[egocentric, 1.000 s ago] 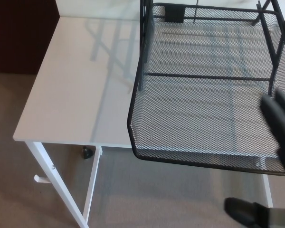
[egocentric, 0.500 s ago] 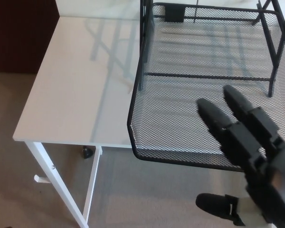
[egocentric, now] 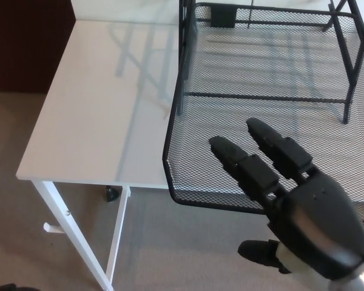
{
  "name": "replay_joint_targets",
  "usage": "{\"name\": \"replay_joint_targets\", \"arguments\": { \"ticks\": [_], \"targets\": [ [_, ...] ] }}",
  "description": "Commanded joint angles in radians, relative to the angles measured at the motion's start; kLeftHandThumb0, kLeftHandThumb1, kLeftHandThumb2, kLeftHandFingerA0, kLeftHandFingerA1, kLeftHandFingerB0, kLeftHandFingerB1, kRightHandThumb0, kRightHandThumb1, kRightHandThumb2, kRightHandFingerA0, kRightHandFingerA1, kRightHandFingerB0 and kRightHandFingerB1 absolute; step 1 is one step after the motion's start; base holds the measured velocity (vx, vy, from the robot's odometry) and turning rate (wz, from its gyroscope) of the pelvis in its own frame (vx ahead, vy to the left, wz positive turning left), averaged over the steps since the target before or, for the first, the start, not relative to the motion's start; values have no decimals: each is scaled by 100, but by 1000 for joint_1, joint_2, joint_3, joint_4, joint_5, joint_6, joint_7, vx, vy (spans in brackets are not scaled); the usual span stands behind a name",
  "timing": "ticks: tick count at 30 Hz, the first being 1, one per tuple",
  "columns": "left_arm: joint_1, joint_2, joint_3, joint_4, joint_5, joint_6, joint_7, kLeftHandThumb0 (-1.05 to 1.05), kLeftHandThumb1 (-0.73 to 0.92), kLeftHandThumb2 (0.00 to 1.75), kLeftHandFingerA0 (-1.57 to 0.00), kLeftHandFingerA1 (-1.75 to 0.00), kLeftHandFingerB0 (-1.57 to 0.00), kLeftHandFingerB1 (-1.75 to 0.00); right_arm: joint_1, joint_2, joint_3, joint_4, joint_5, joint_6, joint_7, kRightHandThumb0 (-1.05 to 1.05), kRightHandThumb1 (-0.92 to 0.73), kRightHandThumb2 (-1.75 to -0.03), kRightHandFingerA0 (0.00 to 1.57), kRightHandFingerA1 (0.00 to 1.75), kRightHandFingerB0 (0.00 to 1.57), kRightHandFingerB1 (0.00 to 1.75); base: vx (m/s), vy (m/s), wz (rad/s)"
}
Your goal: The robot walk towards a table in front and then pushes a layer of a file tray back to its original position using its right hand
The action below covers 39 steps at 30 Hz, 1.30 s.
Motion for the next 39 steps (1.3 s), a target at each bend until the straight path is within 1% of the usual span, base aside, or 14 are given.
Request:
{"name": "replay_joint_targets", "arguments": {
  "ticks": [1,5,6,12,13,14,21,22,24,28,29,31,32,39],
  "targets": [
    [0,20,-5,-18,23,41,12,-45,53,56,-50,-36,-39,-33,-39,-31,34,53,-118,116,-66,-35,-25,-58,0,0,0,18,0,0,0],
    [-2,23,-6,-22,22,39,13,-45,52,56,-51,-37,-39,-33,-64,-49,63,86,-140,163,-91,-30,-21,-59,0,11,0,25,0,0,0],
    [-3,24,-7,-23,24,41,13,-45,53,56,-51,-36,-39,-33,-67,-53,68,88,-143,173,-93,-28,-33,-63,0,5,2,25,0,0,0],
    [-9,28,-13,-21,27,42,15,-46,52,56,-51,-37,-38,-33,-101,-82,96,111,-156,231,-110,-26,-35,-65,0,3,0,19,0,0,0],
    [-8,29,-14,-22,30,33,18,-46,52,56,-52,-37,-39,-33,-110,-87,99,122,-158,237,-123,-23,-40,-52,0,7,0,23,0,0,0],
    [-8,30,-16,-23,32,34,18,-46,52,56,-52,-37,-38,-33,-114,-91,101,124,-157,243,-125,-25,-34,-66,0,6,0,22,0,0,0],
    [-5,27,-15,-27,39,34,21,-46,52,56,-52,-37,-39,-33,-149,-116,117,127,-152,296,-124,-29,-37,-65,0,0,0,17,0,0,0],
    [-4,28,-15,-30,40,33,21,-46,52,56,-52,-37,-39,-33,-155,-118,119,127,-152,303,-123,-26,-43,-53,0,0,0,19,0,0,0],
    [-4,27,-15,-33,41,34,21,-46,52,56,-52,-37,-39,-33,-162,-124,123,127,-150,313,-122,-27,-44,-53,0,0,0,17,0,0,0],
    [-5,31,-16,-33,45,37,18,-46,52,56,-52,-37,-39,-33,-180,-139,134,136,-158,334,-132,-30,-43,-53,0,0,0,19,0,0,0],
    [-4,30,-15,-36,44,41,18,-46,52,56,-52,-37,-39,-33,-184,-143,136,139,-155,337,-135,-32,-36,-64,0,0,0,17,0,0,0],
    [-1,28,-16,-42,45,43,20,-46,52,56,-53,-37,-39,-33,-199,-149,137,158,-152,345,-151,-35,-22,-58,0,5,0,17,0,0,0],
    [-2,29,-16,-45,47,45,20,-46,52,56,-53,-37,-39,-33,-207,-150,138,166,-150,351,-152,-30,-34,-61,0,0,0,16,0,0,0],
    [-6,34,-17,-30,48,27,12,-46,52,56,-52,-37,-38,-33,-265,-166,149,241,-141,393,-163,-32,-42,-53,0,0,0,15,0,0,0]
  ]
}}
